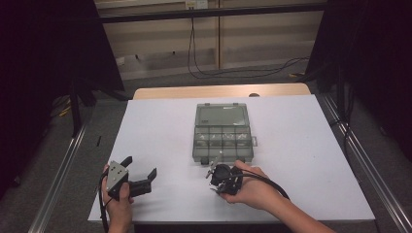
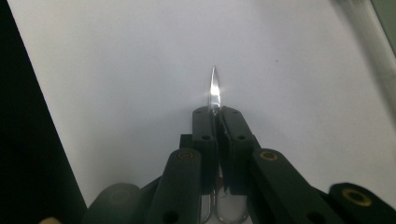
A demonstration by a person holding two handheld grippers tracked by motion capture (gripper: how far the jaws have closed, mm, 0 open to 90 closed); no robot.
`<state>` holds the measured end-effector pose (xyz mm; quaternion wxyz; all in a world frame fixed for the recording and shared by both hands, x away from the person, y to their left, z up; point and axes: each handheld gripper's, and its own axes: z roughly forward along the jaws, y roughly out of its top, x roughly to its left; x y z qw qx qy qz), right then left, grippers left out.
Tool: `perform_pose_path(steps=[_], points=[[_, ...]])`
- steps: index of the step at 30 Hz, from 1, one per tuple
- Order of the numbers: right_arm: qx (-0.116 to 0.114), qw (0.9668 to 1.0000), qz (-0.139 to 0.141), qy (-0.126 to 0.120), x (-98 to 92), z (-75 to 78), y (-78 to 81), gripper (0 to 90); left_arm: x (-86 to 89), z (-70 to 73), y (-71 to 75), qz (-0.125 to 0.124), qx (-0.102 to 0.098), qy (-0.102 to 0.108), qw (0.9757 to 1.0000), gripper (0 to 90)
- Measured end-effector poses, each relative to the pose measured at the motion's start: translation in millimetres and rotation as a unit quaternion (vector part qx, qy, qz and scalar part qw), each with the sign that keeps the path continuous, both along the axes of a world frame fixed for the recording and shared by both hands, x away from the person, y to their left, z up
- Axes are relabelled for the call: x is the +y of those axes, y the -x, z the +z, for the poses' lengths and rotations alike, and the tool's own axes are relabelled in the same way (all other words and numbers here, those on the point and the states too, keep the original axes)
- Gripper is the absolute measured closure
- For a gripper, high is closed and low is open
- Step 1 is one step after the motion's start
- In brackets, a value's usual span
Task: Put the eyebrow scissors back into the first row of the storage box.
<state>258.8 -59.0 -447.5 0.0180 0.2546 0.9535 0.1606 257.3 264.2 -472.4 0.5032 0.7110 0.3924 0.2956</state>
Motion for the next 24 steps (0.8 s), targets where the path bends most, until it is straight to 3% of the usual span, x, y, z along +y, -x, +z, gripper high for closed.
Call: perform_pose_path(steps=[15,22,24], points=[[0.045,0.9989,-0.01,-0.012,-3.9,1.5,-9.5,85.9,-0.2,-0.2,-0.2,-0.002,0.0,0.0,1.0,2.5],[0.048,0.9986,-0.013,-0.017,-5.6,3.2,-10.6,86.2,0.0,-0.3,-0.5,-0.003,0.0,0.0,1.0,2.5],[0.039,0.9989,-0.014,-0.02,-6.7,5.1,-10.8,90.0,-0.3,-0.4,-0.7,-0.001,-0.001,0.002,1.0,2.6]])
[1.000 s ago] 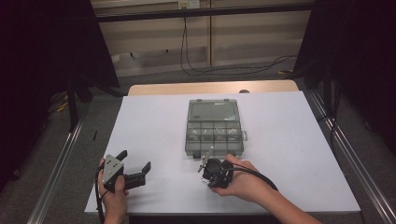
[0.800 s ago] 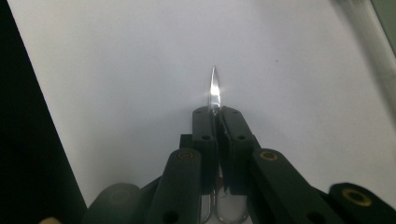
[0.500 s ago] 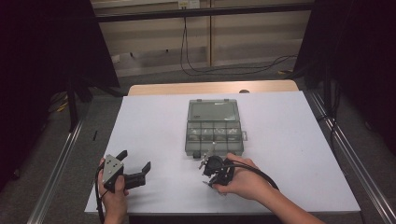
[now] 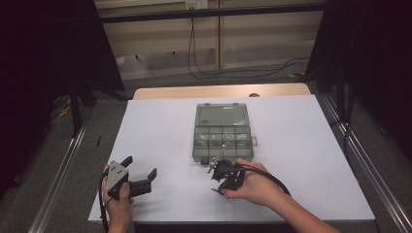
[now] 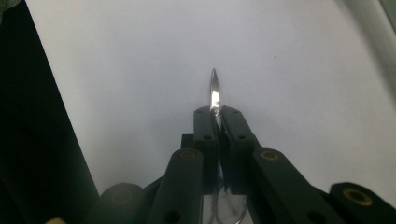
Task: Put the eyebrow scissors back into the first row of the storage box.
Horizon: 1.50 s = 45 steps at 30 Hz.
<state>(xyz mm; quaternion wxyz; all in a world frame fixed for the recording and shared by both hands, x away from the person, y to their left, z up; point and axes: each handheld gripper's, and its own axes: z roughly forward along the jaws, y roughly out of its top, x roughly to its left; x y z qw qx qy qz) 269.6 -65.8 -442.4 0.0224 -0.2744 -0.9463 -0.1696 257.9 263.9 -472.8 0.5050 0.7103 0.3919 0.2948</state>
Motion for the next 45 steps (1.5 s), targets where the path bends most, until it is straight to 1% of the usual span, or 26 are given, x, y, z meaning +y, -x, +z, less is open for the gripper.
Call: perform_pose_path(steps=[1,2,3,5,6,8,10,13,15,16,18,19,21,22,23,24,25,28,31,34,35,36,39,41,42,45], points=[[-0.004,1.0,0.0,-0.003,-0.6,0.9,-0.9,90.0,0.0,0.0,0.0,0.0,0.0,0.0,1.0,2.6],[-0.002,1.0,0.002,0.003,-1.0,1.0,-2.0,90.0,0.2,0.1,0.1,-0.003,0.001,-0.002,1.0,2.6],[0.001,1.0,0.007,0.0,-0.9,-0.2,-1.9,90.0,0.2,0.0,0.2,-0.002,0.002,-0.002,1.0,2.6],[0.004,1.0,0.009,-0.002,-1.9,-0.4,-3.6,90.0,0.1,0.1,0.1,-0.002,0.001,-0.002,1.0,2.6],[0.005,1.0,0.003,0.002,-1.3,-0.5,-3.5,90.0,0.2,0.1,0.1,-0.002,0.001,-0.002,1.0,2.6],[0.0,0.9999,0.011,0.007,-0.8,-1.7,-3.5,89.2,0.0,0.0,0.2,-0.002,0.001,-0.002,1.0,2.6],[0.002,0.9998,0.002,0.017,1.8,-3.7,-2.6,89.0,0.0,0.1,0.2,-0.002,0.002,-0.002,1.0,2.6],[0.003,0.9999,0.003,0.016,1.9,-3.8,-2.7,89.9,0.1,0.0,0.0,0.001,0.0,0.0,1.0,2.6],[0.005,0.9999,0.008,0.013,1.5,-3.4,-2.8,90.0,0.4,0.1,0.2,0.0,0.001,-0.001,1.0,2.6],[0.006,0.9999,0.006,0.01,1.2,-3.1,-2.3,90.0,0.7,0.2,0.2,0.001,0.001,-0.002,1.0,2.6],[-0.006,0.9999,0.013,0.009,-0.6,-1.1,-3.2,90.0,0.5,0.0,0.3,0.0,0.001,0.0,1.0,2.6],[-0.008,0.9999,0.007,0.007,-1.1,0.4,-3.0,90.0,0.4,-0.1,0.2,0.002,0.0,0.001,1.0,2.6],[-0.007,0.9999,0.008,-0.002,-3.9,2.9,-5.0,90.0,0.9,0.1,0.2,0.001,0.001,-0.003,1.0,2.6],[-0.008,0.9999,0.005,-0.007,-4.4,3.3,-5.3,90.0,0.4,0.1,0.3,0.001,0.0,-0.001,1.0,2.6],[-0.008,0.9999,0.002,-0.009,-5.4,4.5,-6.0,90.0,0.3,0.1,0.5,0.0,0.001,0.0,1.0,2.6],[-0.009,0.9999,0.005,-0.004,-6.9,6.4,-7.0,90.0,0.4,0.2,0.5,0.0,0.001,0.0,1.0,2.6],[-0.013,0.9999,0.004,-0.01,-7.8,6.4,-7.9,90.0,0.4,0.2,0.5,0.0,0.001,0.0,1.0,2.6],[-0.012,0.9998,-0.001,-0.018,-10.3,8.9,-10.4,90.0,0.3,0.1,0.5,0.0,0.001,0.0,1.0,2.6],[-0.012,0.9997,-0.002,-0.019,-11.9,11.7,-12.5,90.0,0.3,0.1,0.4,0.0,0.001,0.0,1.0,2.6],[-0.019,0.9995,0.002,-0.026,-14.5,15.7,-16.1,90.0,0.8,0.2,0.3,0.001,0.0,-0.001,1.0,2.6],[-0.015,0.9995,-0.007,-0.026,-14.2,17.4,-16.0,90.0,0.8,0.2,0.3,0.002,0.0,-0.001,1.0,2.6],[-0.017,0.9994,-0.004,-0.03,-15.0,18.5,-17.3,90.0,0.7,0.3,0.4,0.0,0.0,-0.001,1.0,2.6],[-0.019,0.9993,-0.009,-0.032,-15.9,22.2,-19.3,90.0,0.8,0.2,0.5,-0.001,-0.001,0.001,1.0,2.5],[-0.022,0.9991,-0.004,-0.035,-17.3,24.0,-21.1,90.0,0.9,0.3,0.5,-0.001,-0.001,0.001,1.0,2.5],[-0.02,0.9991,-0.009,-0.036,-17.0,25.0,-21.1,90.0,0.9,0.3,0.6,-0.001,-0.001,0.001,1.0,2.5],[-0.023,0.999,-0.007,-0.037,-17.8,27.5,-22.9,90.0,1.1,0.3,0.5,0.0,-0.002,0.001,1.0,2.5]])
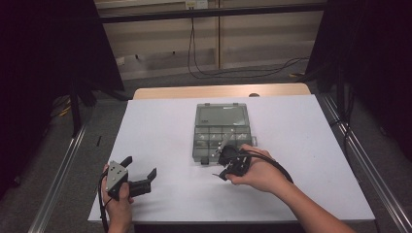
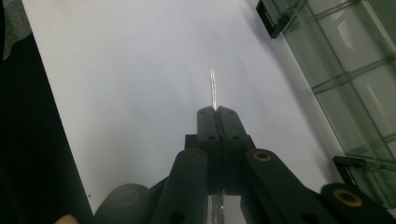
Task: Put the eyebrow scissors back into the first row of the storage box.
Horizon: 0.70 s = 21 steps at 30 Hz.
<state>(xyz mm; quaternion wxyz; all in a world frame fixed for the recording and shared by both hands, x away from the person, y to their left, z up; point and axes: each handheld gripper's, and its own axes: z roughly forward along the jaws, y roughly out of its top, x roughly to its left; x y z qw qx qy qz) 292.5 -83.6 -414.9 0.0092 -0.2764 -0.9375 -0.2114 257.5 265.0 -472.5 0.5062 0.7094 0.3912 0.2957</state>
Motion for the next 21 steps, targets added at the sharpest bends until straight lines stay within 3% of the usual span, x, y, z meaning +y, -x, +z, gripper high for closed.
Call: perform_pose_path(steps=[21], points=[[-0.001,0.9999,-0.002,-0.01,-7.0,9.4,-14.2,90.0,0.2,0.1,0.0,-0.001,0.0,0.0,1.0,2.3]])
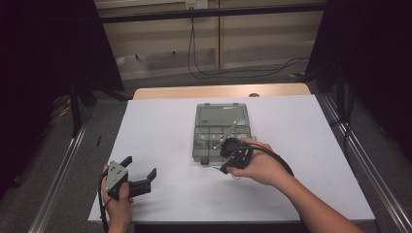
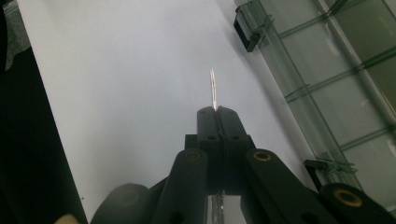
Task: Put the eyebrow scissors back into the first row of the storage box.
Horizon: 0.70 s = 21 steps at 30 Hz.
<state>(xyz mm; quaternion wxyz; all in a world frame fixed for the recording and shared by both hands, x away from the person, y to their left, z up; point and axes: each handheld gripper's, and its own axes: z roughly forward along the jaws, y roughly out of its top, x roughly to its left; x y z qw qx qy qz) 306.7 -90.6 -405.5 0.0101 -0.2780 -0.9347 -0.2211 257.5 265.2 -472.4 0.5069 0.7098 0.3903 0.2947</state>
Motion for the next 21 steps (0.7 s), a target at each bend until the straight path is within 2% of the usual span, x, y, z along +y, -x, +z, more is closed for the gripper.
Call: perform_pose_path(steps=[21], points=[[-0.012,0.9999,-0.011,-0.004,-6.7,12.2,-16.9,90.0,0.2,0.0,0.0,0.002,0.001,0.002,1.0,2.3]])
